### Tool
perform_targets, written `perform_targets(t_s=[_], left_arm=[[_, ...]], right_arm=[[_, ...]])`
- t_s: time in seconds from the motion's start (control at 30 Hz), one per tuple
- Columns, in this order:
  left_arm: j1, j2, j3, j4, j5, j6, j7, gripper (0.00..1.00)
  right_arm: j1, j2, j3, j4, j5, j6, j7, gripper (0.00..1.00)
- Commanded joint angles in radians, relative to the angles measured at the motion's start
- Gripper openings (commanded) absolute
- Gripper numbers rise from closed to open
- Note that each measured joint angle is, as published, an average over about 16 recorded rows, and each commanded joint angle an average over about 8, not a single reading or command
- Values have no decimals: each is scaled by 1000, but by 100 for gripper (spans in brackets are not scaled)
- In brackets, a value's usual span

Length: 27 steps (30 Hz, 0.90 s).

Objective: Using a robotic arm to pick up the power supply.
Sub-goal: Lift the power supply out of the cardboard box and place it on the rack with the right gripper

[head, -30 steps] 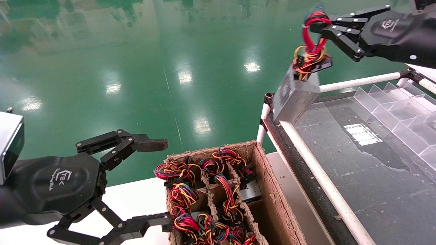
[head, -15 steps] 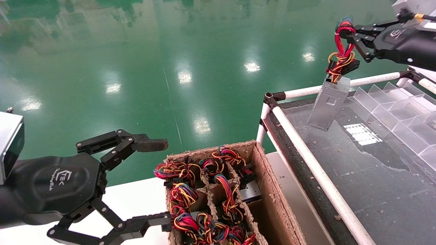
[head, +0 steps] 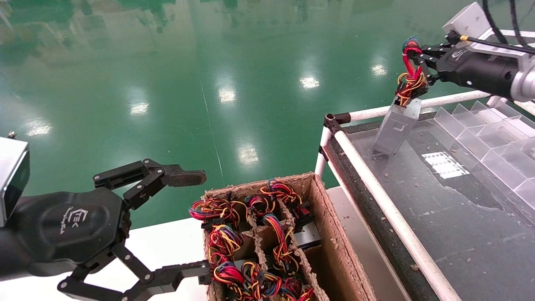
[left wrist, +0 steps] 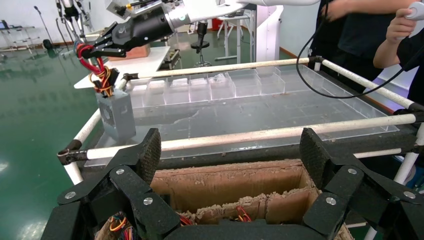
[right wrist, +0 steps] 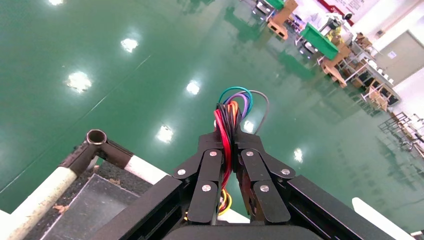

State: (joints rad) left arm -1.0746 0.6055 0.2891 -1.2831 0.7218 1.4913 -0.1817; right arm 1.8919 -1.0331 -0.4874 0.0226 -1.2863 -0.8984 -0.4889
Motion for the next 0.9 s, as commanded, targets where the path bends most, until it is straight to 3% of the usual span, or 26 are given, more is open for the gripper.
perform_targets(t_s=[0.03, 0.9], left_arm=[[0, 0, 0, 0, 0, 0, 0, 100], [0, -1, 2, 0, -1, -1, 1, 100]], right_arm=[[0, -12, 0, -6, -1, 17, 0, 0], [26, -93, -31, -11, -44, -55, -11, 0]])
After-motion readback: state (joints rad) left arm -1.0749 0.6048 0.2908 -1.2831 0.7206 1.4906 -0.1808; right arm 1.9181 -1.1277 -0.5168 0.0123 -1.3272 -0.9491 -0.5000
